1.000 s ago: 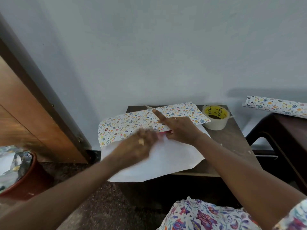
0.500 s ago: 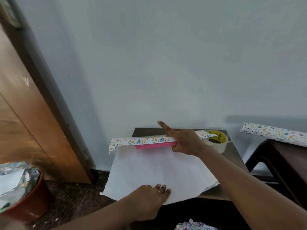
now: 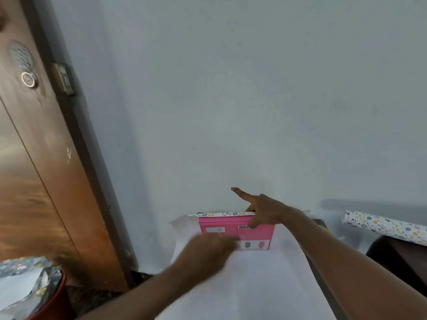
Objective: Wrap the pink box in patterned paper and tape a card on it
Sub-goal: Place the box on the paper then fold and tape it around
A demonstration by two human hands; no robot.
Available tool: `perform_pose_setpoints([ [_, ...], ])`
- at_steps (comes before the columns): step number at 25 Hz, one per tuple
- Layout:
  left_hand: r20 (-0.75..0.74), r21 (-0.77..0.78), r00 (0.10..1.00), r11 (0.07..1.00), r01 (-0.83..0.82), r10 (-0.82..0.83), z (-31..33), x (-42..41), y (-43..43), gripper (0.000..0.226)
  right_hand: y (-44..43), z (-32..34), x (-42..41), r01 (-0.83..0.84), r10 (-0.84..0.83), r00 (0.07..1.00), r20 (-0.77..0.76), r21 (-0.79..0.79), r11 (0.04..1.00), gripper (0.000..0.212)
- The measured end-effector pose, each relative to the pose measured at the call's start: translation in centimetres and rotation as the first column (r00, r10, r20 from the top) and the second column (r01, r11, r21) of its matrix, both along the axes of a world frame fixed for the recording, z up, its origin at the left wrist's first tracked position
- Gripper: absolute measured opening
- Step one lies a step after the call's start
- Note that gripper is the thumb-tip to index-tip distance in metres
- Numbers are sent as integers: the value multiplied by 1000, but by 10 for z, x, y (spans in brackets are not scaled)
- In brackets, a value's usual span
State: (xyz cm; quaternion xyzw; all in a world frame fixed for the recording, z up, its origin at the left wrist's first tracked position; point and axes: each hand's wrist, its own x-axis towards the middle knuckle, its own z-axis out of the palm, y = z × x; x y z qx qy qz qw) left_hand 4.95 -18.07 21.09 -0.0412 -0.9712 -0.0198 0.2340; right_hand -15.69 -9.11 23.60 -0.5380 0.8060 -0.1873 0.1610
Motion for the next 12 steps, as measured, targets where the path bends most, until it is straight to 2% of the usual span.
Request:
perform_pose_setpoints([
  [1, -43, 58, 997, 996, -63, 66, 12, -16, -12, 33, -2, 1, -3, -5, 5, 1000, 15, 0, 1000, 111],
  [2, -41, 86, 987, 985, -151, 154, 20, -34, -30, 45, -3, 3, -4, -8, 8, 999, 33, 3, 1000, 111],
  [3, -39, 65, 978, 977, -204, 207, 23, -50, -45, 53, -4, 3, -6, -8, 7, 999, 47, 9, 1000, 111],
  [5, 47, 21, 971, 972, -235, 234, 12, -68, -57, 40, -6, 3, -9, 0, -1, 998, 60, 14, 1000, 111],
  [7, -35, -39, 983, 983, -181, 180, -3, -70, -59, 24, -5, 3, -11, 9, -9, 998, 69, 3, 1000, 111],
  [10, -118, -107, 978, 977, -187, 174, -15, -67, -66, 30, -6, 2, -13, 20, -19, 996, 93, -17, 1000, 110],
  [12, -152, -108, 977, 980, -169, 151, -15, -66, -64, 21, -5, 1, -11, 23, -16, 991, 136, -48, 999, 107],
])
